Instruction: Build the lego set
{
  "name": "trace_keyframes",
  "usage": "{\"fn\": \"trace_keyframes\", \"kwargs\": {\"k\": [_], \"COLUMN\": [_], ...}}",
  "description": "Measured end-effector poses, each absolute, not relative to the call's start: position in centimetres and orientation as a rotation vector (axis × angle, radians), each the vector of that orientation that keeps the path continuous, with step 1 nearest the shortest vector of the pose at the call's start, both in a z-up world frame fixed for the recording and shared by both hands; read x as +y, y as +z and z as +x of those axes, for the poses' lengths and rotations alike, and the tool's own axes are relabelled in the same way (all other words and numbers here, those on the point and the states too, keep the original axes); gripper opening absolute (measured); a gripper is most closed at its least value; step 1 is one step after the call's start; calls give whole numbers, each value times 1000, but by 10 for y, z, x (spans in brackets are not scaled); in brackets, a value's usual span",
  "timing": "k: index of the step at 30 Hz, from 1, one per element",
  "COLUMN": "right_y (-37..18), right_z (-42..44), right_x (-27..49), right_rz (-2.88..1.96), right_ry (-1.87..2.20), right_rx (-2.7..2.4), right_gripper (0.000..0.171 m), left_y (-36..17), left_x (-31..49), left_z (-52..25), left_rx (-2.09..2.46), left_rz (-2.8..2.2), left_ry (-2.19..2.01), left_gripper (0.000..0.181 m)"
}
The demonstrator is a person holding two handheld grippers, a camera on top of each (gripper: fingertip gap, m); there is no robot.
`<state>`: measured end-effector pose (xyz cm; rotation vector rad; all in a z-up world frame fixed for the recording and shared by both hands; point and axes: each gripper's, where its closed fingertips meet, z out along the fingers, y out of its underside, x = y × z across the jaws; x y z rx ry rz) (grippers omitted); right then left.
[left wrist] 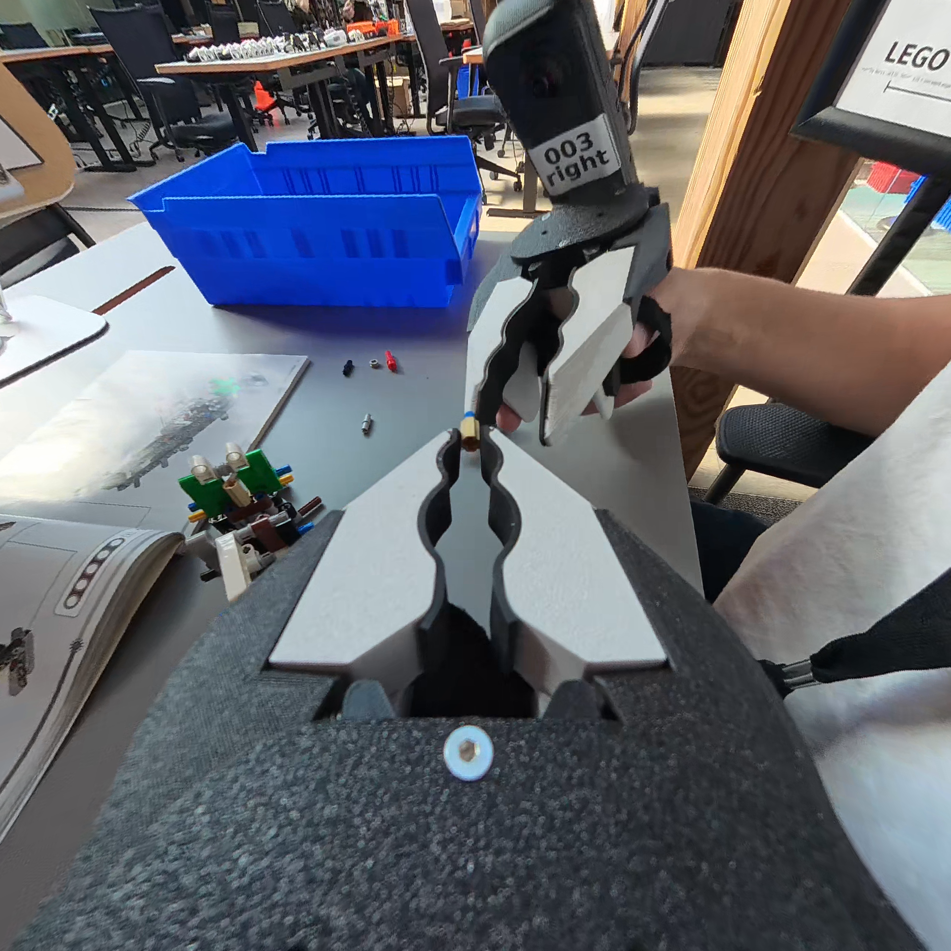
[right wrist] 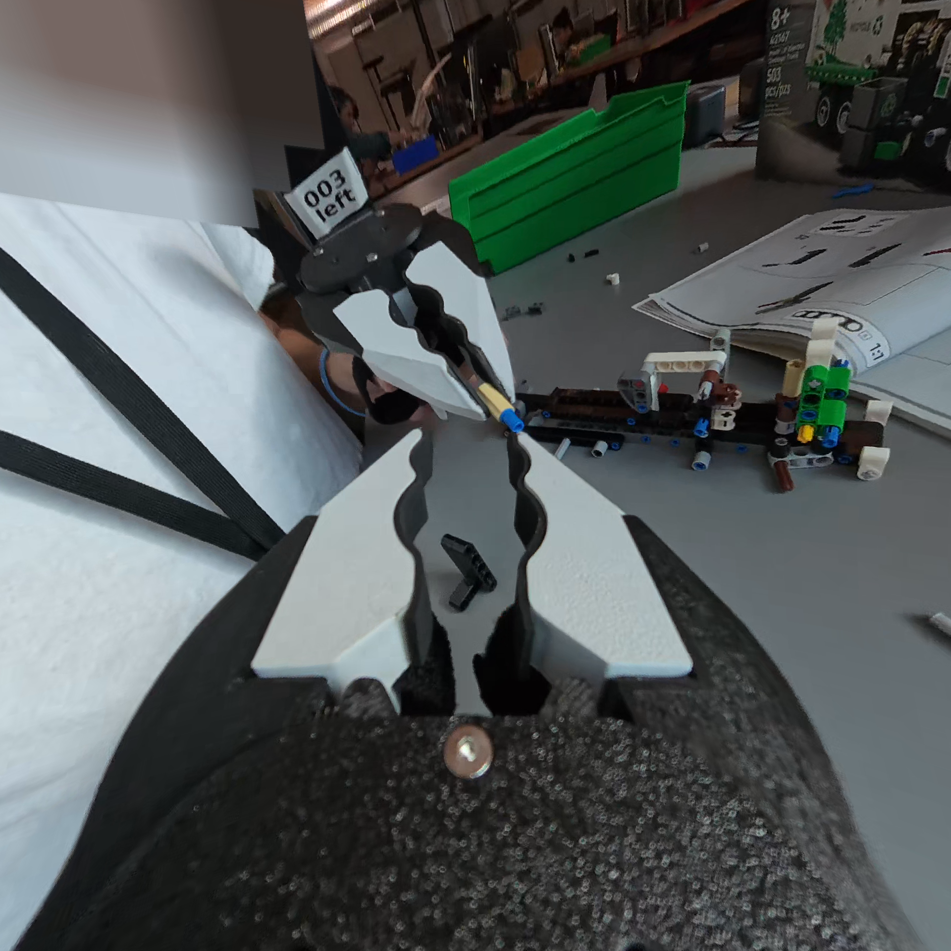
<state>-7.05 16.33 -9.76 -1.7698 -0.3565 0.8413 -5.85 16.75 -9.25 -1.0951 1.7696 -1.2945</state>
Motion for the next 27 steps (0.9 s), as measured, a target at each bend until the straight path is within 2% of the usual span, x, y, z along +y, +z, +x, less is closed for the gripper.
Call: {"fn": "trace_keyframes", "kwargs": {"k": [10,14,17,23,27], "right_y": [-68,-60,-61,-69,-93], "right_z": [-61,-62,-59,-53,-16], "right_x": [159,152,149,140,127], "right_rz": [-1540,-1459,-1459,-1544,-1673], "right_ry": [1193,1244,1268,1140,840], "right_rx": [-139,-152,-143,-178,-12], "right_gripper": [26,11,10,5,5], "left_y": [-67,-64,-65,-73,-101], "left_x": [153,146,142,133,133], "left_z": [-54,-51,-51,-46,-41], "left_rx": [1691,1701,1732,1842,2105], "left_rz": [-881,-819,-790,-753,-920], "left_ry": [-1335,-1305,-1277,-1210,-1141], "left_gripper": [6,5,5,6,12]}}
